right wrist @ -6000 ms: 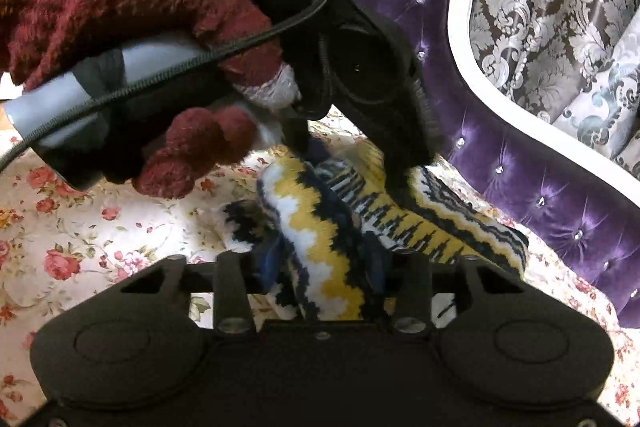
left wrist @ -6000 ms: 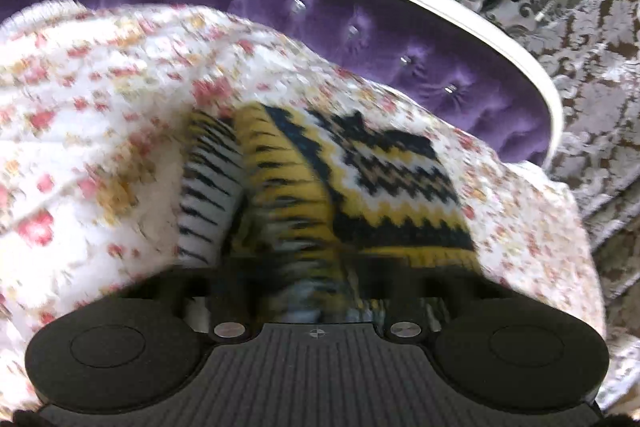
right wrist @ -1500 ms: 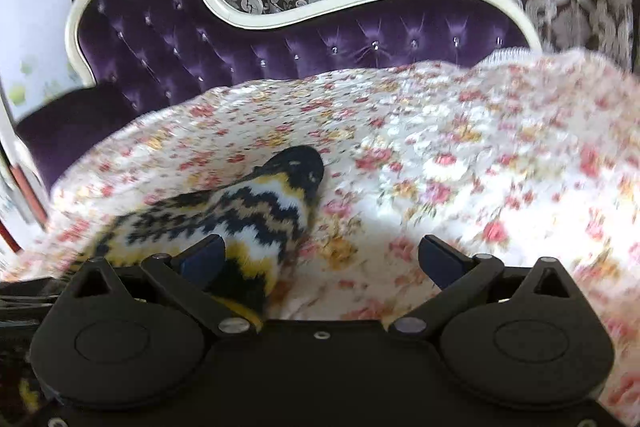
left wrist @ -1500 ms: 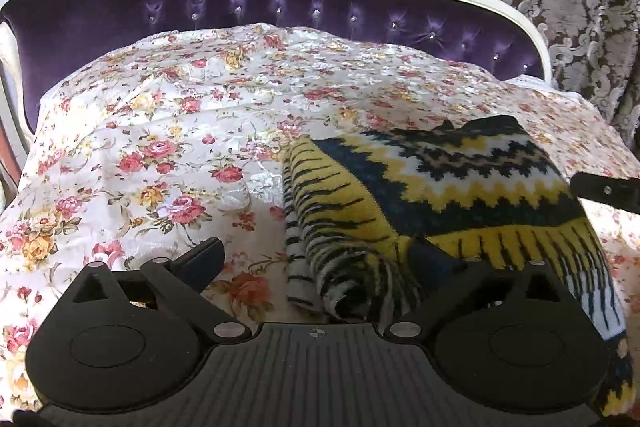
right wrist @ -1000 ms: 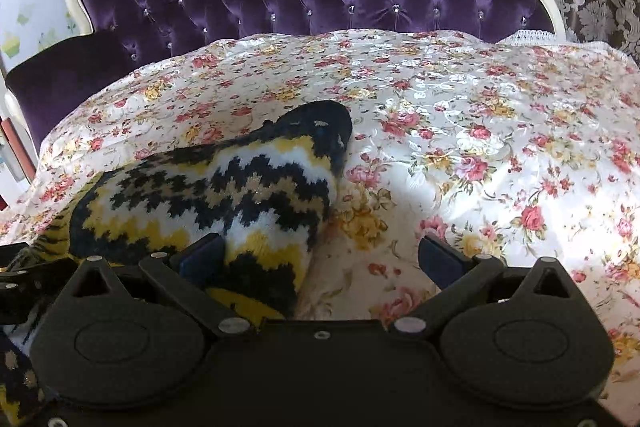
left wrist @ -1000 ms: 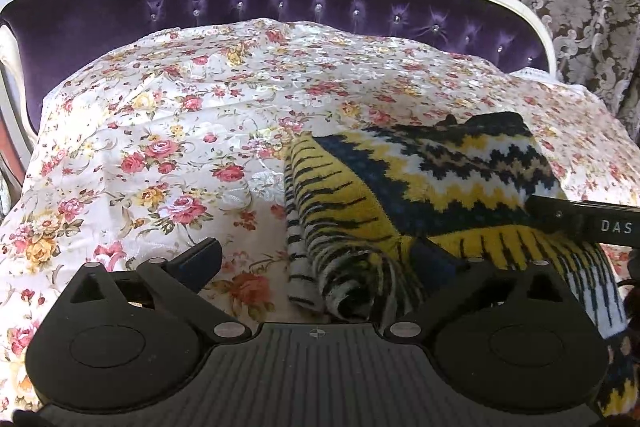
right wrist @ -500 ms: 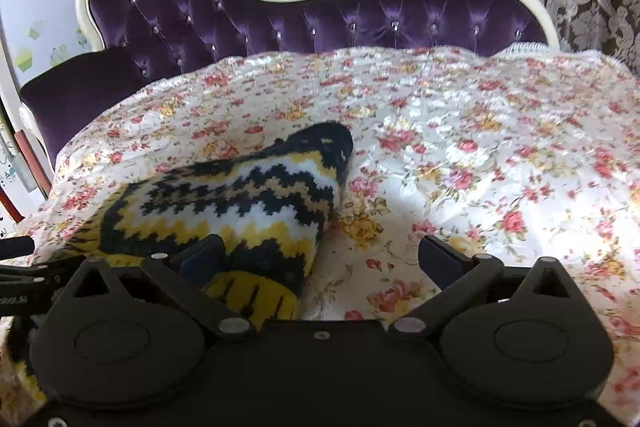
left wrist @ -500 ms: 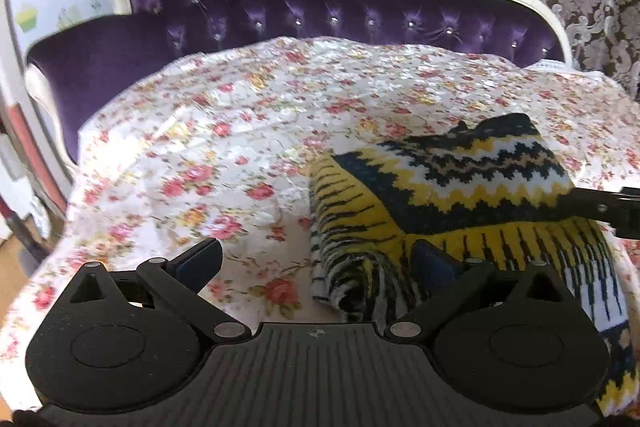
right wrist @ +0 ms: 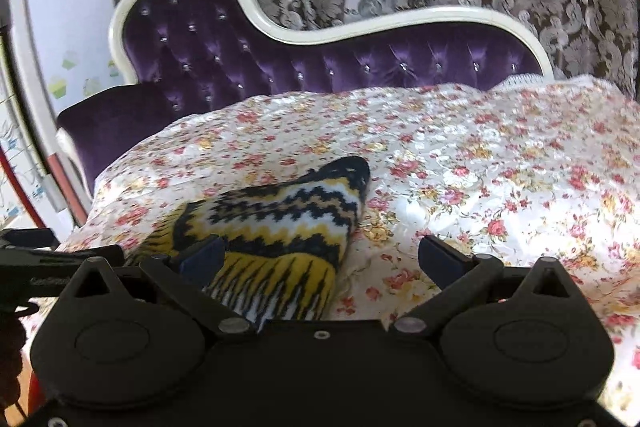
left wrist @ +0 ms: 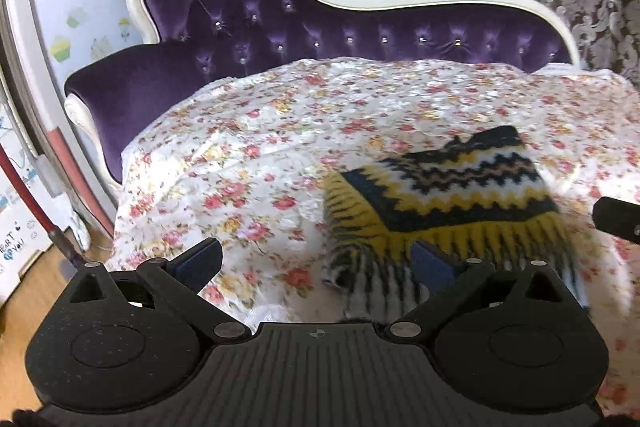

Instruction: Fold small clothes

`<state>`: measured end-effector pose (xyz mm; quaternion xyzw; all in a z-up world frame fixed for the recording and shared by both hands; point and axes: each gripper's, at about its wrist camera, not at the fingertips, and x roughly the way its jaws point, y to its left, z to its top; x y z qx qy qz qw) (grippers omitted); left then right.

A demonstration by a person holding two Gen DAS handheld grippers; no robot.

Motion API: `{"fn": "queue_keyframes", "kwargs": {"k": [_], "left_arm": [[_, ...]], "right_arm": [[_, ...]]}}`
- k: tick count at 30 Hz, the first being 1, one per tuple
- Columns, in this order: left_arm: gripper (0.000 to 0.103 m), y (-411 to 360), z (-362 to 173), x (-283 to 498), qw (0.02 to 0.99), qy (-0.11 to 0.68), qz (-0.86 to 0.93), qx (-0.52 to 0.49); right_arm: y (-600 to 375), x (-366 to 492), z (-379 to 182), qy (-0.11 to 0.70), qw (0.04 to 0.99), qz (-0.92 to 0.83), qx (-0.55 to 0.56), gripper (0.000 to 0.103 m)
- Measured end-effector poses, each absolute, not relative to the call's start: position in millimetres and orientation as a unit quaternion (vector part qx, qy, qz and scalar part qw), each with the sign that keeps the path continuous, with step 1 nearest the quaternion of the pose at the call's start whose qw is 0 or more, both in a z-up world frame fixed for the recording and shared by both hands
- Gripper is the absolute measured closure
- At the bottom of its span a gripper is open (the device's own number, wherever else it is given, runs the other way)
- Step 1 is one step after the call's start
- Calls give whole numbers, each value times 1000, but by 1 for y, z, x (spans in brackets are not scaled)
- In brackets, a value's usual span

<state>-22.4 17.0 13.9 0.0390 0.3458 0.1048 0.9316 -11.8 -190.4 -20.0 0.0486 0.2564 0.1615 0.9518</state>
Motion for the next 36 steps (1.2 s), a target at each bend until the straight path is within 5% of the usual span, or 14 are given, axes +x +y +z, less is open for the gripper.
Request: {"fn": "queue_keyframes", "kwargs": {"k": [12,36], "left_arm": [[1,7,16,-55,933,349,84,35],[1,12,-10,-73,909,412,64,-1]], "right_arm": [[-184,-69,-13,231,966,117,0,1],[-182,-66,-38,318,938,134,23,1]]}}
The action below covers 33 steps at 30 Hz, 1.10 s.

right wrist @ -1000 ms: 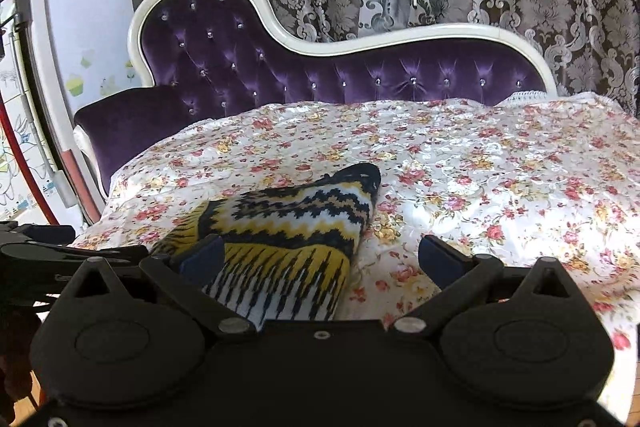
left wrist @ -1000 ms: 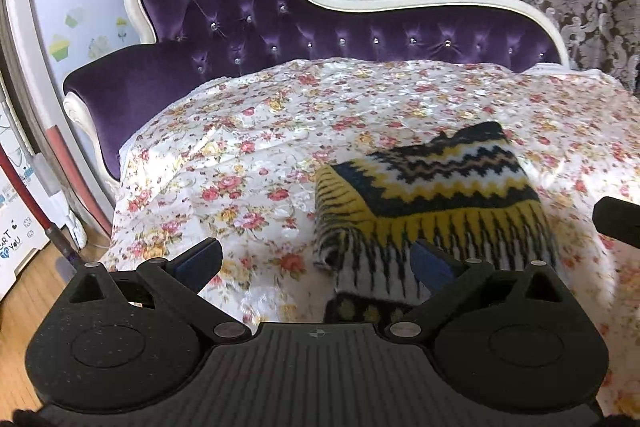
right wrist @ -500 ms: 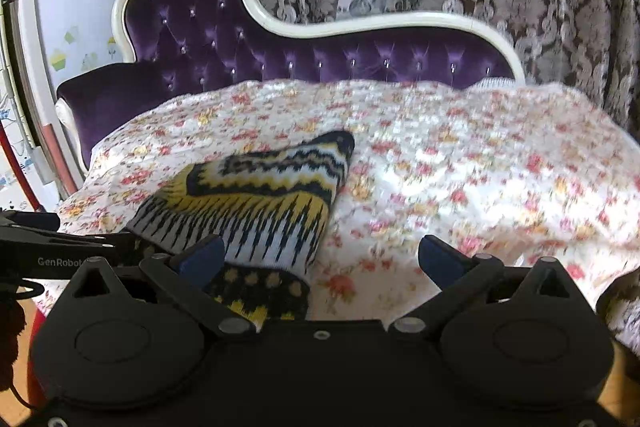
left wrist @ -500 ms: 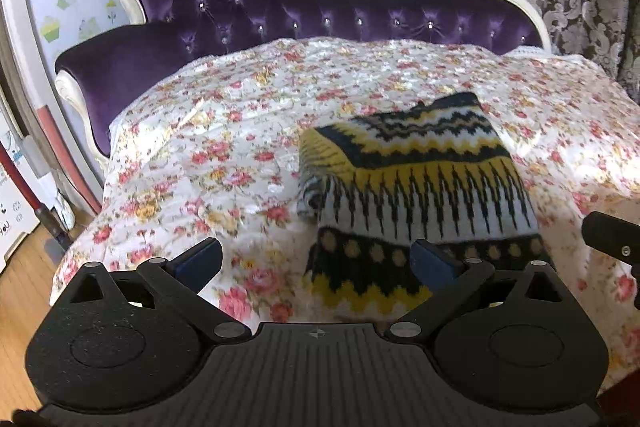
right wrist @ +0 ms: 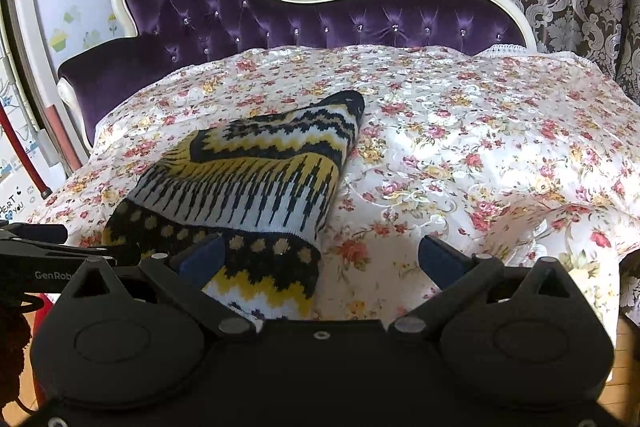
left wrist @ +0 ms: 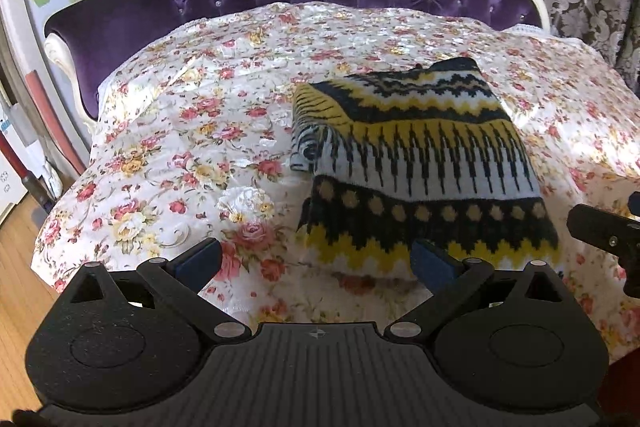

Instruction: Fold small clothes

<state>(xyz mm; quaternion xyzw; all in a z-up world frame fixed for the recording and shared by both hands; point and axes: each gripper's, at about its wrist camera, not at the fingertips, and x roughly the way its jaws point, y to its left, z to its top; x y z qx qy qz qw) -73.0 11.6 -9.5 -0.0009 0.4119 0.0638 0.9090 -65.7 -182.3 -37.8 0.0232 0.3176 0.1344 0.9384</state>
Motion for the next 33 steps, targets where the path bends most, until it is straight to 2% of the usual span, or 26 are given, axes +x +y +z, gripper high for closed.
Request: {"fn": "queue_keyframes", "kwargs": {"k": [33], "left_arm": [[2,13,-16,-67,900,432,57,-10]], "right_arm": [[-175,-51,-46,348,926,146,22,1]]}}
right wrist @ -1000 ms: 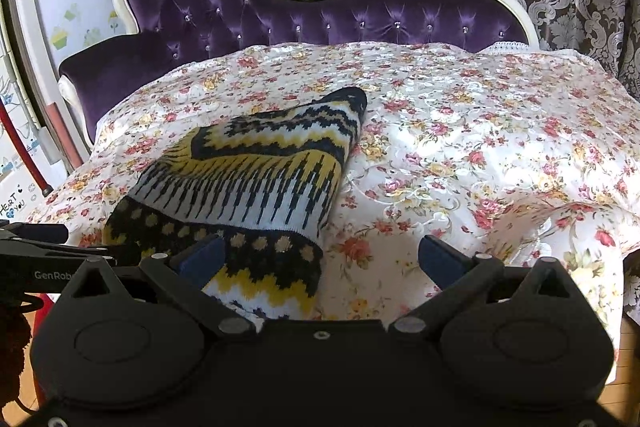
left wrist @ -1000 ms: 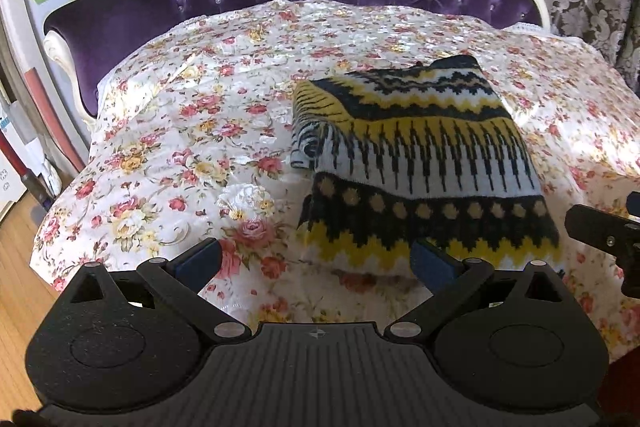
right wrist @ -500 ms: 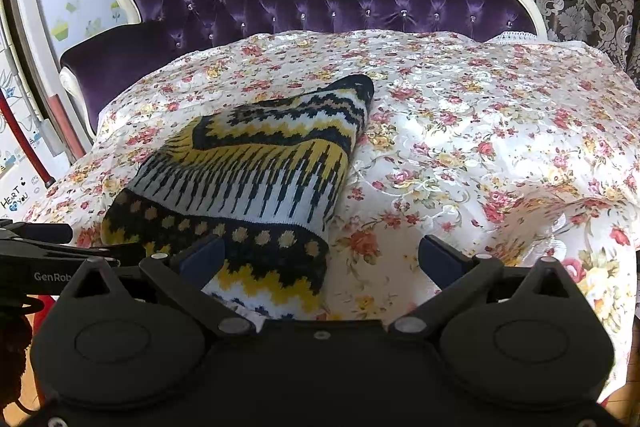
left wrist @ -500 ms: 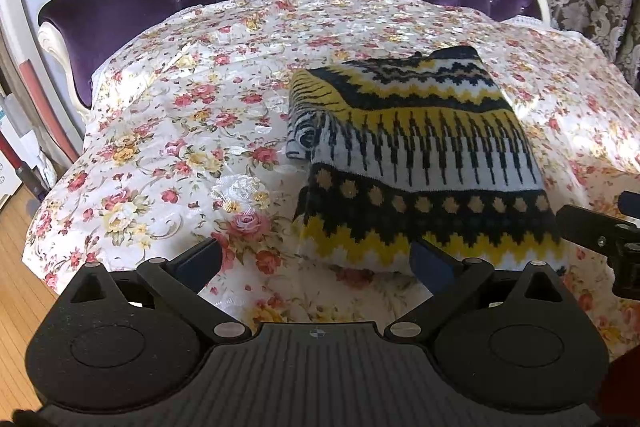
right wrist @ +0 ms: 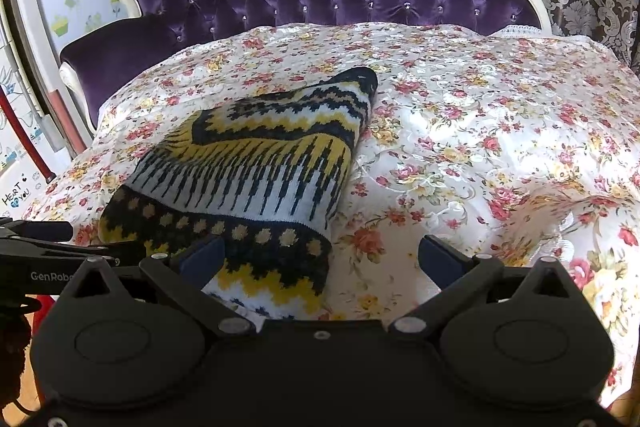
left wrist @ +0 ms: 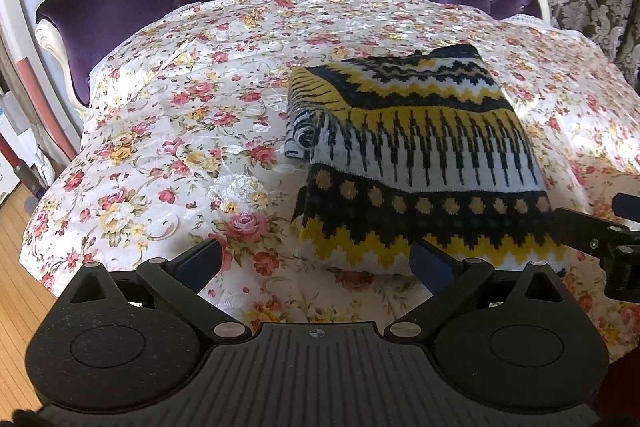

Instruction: Fold small clothes

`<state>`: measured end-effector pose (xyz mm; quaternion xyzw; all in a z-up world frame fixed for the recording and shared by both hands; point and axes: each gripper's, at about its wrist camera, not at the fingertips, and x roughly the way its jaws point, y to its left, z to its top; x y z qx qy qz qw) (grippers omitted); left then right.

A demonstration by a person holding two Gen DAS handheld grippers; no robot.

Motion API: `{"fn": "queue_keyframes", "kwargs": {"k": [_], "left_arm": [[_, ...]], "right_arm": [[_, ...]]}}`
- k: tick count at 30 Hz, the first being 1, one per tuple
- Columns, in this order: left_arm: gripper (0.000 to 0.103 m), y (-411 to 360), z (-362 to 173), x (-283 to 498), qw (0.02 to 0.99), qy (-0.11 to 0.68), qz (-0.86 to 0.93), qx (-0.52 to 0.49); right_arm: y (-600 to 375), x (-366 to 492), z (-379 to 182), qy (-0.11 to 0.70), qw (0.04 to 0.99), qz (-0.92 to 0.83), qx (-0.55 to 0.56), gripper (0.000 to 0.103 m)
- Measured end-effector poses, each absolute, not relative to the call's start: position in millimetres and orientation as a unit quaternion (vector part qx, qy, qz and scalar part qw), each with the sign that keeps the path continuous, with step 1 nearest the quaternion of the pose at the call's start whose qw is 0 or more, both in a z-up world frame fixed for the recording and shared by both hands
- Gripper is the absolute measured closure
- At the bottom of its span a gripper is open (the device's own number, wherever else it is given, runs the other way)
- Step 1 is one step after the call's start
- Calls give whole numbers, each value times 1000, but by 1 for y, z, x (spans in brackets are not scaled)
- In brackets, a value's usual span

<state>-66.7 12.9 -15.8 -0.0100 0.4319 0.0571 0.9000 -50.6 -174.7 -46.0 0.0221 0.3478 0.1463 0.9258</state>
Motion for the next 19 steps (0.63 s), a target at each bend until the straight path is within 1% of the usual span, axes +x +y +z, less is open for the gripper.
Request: {"fn": "queue_keyframes", "kwargs": {"k": [19], "left_arm": [[2,17,-16,-65,900,433,55,-17]], "right_arm": [[-172,-48,-50,359,921,151,26,1]]}}
